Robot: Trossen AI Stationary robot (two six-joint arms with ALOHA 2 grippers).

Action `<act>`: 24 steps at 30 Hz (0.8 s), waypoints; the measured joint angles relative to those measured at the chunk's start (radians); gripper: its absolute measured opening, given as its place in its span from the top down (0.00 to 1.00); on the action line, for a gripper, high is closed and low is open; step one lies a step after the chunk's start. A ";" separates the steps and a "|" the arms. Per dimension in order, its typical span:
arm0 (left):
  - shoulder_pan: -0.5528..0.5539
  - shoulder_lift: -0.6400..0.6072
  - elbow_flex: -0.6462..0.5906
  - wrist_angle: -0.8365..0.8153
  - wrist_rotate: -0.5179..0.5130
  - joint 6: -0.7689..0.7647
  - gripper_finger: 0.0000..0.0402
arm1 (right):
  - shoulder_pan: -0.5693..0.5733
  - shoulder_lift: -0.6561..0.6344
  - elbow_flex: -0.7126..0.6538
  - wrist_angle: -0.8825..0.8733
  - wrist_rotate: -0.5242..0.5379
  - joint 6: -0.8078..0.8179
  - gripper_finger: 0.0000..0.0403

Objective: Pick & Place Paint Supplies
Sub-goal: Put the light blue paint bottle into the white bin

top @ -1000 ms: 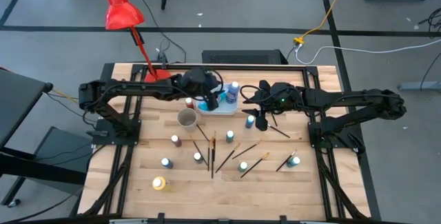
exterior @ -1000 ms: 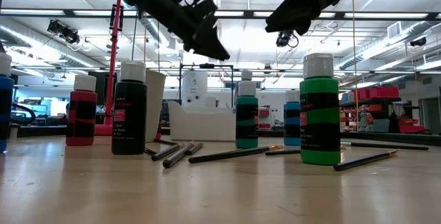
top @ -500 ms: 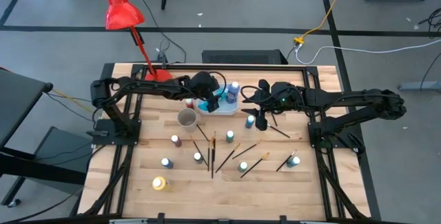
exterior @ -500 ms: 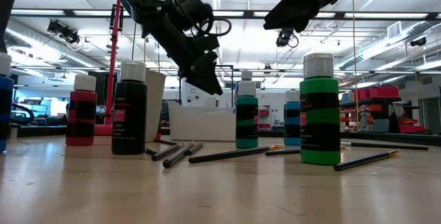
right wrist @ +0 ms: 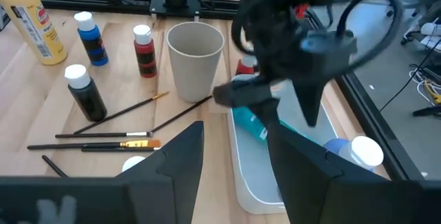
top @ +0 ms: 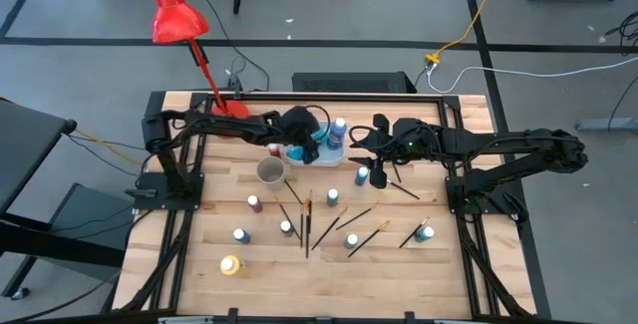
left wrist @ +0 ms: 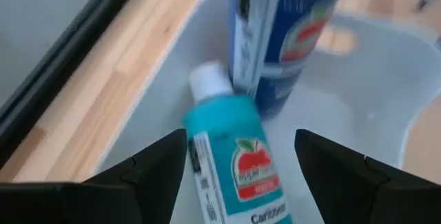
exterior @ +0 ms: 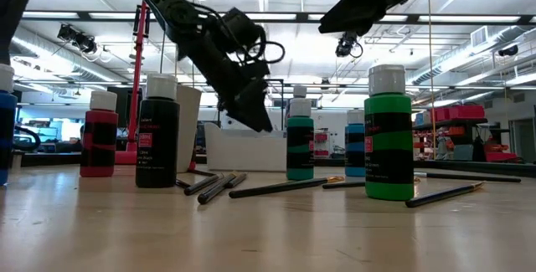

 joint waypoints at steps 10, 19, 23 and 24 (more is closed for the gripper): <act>0.015 0.104 0.001 0.033 0.011 0.000 0.31 | 0.000 0.000 0.000 0.001 0.000 0.001 0.59; 0.019 0.109 0.002 0.033 0.006 0.003 0.38 | 0.000 0.000 0.000 0.000 0.000 0.003 0.59; 0.019 0.110 0.002 0.035 0.003 -0.007 0.46 | 0.000 0.000 0.000 0.000 0.000 0.008 0.59; 0.019 0.109 0.001 0.037 0.001 -0.016 0.48 | 0.000 0.000 0.000 0.000 0.000 0.008 0.59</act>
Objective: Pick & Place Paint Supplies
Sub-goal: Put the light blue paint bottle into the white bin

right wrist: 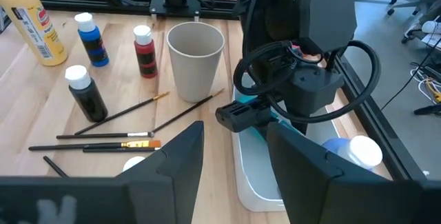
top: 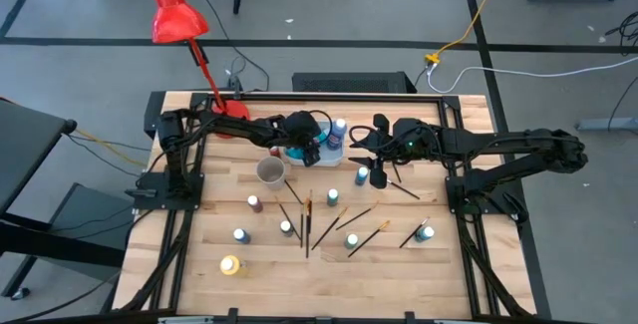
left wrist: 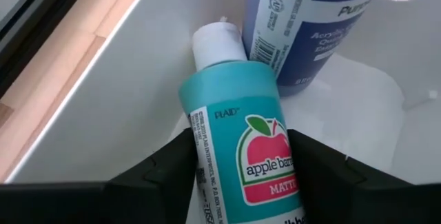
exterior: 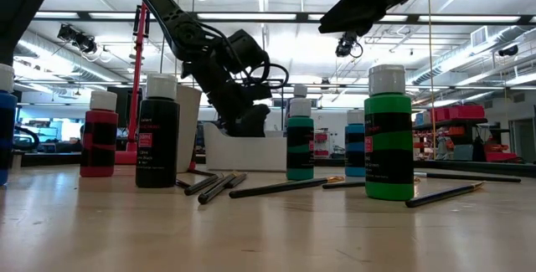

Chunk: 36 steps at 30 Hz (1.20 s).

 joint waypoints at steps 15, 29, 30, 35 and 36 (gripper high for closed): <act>0.002 -0.108 -0.006 -0.007 -0.074 -0.077 0.51 | 0.000 0.000 0.000 -0.009 0.000 0.024 0.59; 0.000 -0.283 -0.004 -0.002 -0.099 -0.086 0.52 | 0.000 0.010 0.000 -0.009 0.000 0.026 0.59; -0.001 -0.296 -0.003 0.000 -0.099 -0.086 0.52 | 0.000 0.017 0.000 -0.003 0.000 0.025 0.59; -0.003 -0.376 -0.003 0.000 -0.100 -0.084 0.53 | -0.007 0.074 0.000 0.072 0.000 0.021 0.59; -0.005 -0.394 -0.003 0.000 -0.099 -0.084 0.53 | -0.011 0.086 0.000 0.084 0.000 0.021 0.59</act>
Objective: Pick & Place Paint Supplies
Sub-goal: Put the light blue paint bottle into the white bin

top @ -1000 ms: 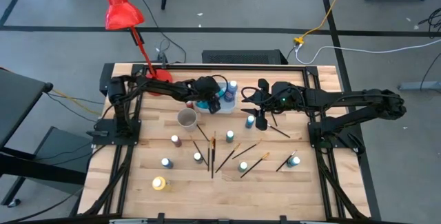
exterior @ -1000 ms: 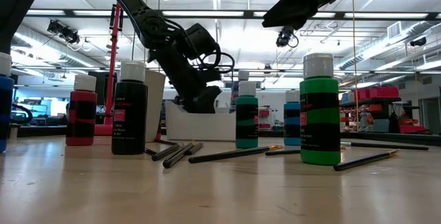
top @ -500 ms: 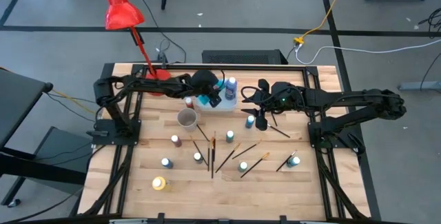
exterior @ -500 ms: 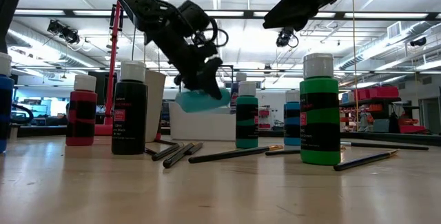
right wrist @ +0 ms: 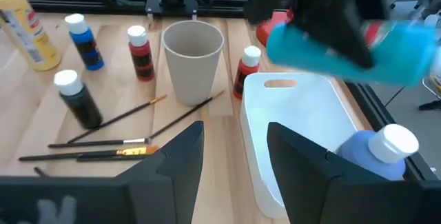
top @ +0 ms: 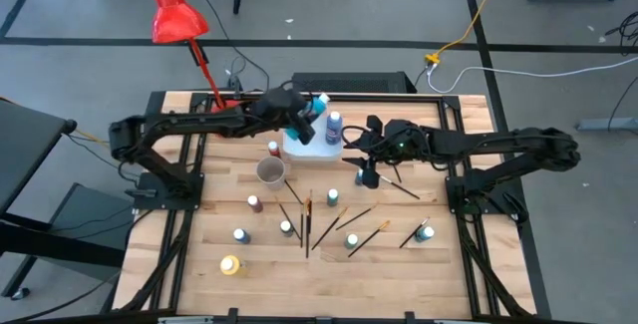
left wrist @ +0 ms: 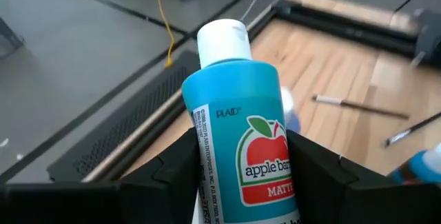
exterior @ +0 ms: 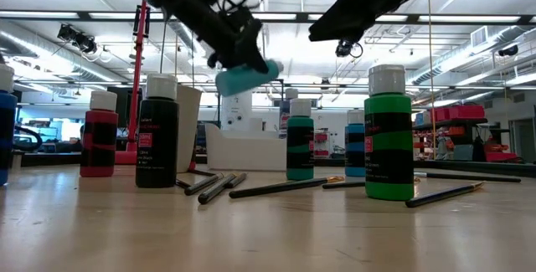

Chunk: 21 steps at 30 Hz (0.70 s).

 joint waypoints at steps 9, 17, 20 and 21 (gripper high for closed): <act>-0.080 -0.125 0.001 0.004 0.017 0.082 0.53 | -0.040 0.064 0.000 0.145 0.058 -0.002 0.59; -0.182 -0.137 0.001 0.005 0.025 0.110 0.51 | -0.045 0.062 0.000 0.210 0.302 -0.053 0.59; -0.215 -0.137 0.001 0.005 0.023 0.109 0.52 | -0.044 0.060 0.000 0.209 0.286 -0.079 0.59; -0.225 -0.137 0.001 0.005 0.023 0.109 0.52 | -0.043 0.053 0.000 0.204 0.263 -0.086 0.59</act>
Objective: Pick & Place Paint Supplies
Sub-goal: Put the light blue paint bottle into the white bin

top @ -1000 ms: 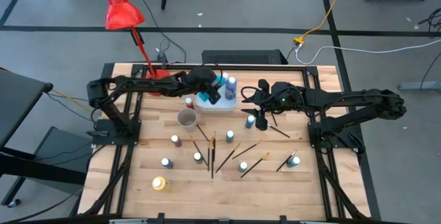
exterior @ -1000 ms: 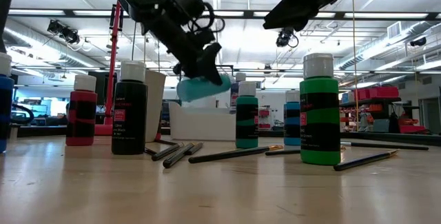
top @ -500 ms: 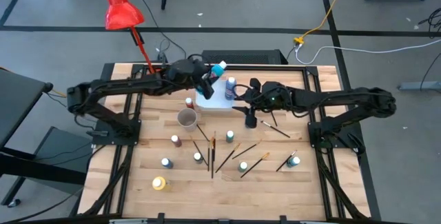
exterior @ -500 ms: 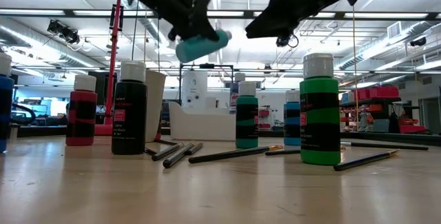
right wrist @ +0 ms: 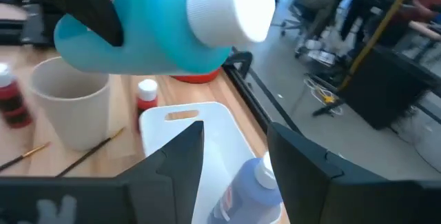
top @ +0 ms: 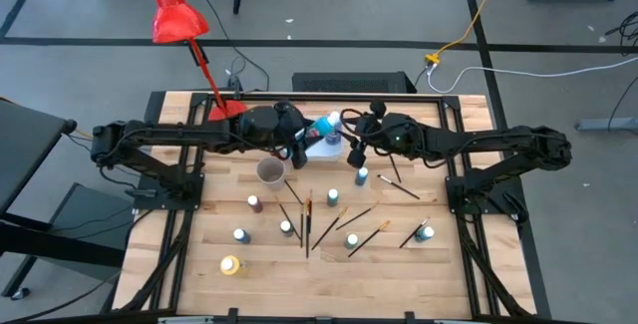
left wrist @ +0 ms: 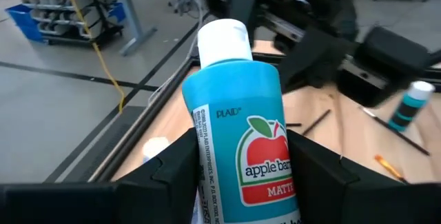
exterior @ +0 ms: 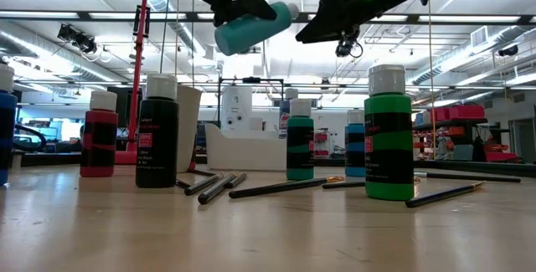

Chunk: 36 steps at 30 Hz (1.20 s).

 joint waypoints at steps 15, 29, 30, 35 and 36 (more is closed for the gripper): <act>-0.054 0.000 0.000 0.117 -0.014 0.054 0.51 | 0.000 -0.156 -0.096 0.120 -0.273 -0.083 0.63; -0.055 0.011 0.000 0.179 0.071 0.129 0.50 | -0.123 -0.134 -0.204 0.539 -0.659 0.172 0.61; -0.058 0.011 0.000 0.181 0.071 0.130 0.50 | -0.122 -0.133 -0.204 0.539 -0.659 0.176 0.61; -0.063 0.010 0.000 0.226 0.103 0.154 0.51 | -0.119 -0.132 -0.204 0.561 -0.668 0.160 0.61; -0.063 0.010 0.000 0.227 0.111 0.156 0.51 | -0.114 -0.132 -0.204 0.569 -0.668 0.168 0.61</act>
